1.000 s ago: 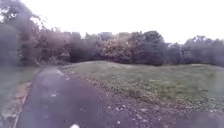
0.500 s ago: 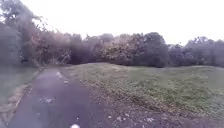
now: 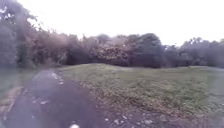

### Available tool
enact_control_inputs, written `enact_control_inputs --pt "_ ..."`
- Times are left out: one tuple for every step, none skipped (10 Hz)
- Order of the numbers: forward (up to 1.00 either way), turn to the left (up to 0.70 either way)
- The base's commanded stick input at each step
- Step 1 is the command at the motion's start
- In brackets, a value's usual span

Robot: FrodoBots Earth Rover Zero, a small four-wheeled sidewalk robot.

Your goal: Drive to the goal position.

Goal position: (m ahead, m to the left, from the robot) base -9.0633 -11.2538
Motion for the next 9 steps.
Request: enact_control_inputs --pt "0.00 -0.60" --pt "0.00 -0.60" --pt "0.00 -0.60" --pt "0.00 -0.60" --pt "0.00 -0.60" --pt "0.00 -0.60" --pt "0.00 -0.60" --pt "0.00 -0.60" --pt "0.00 -0.60"
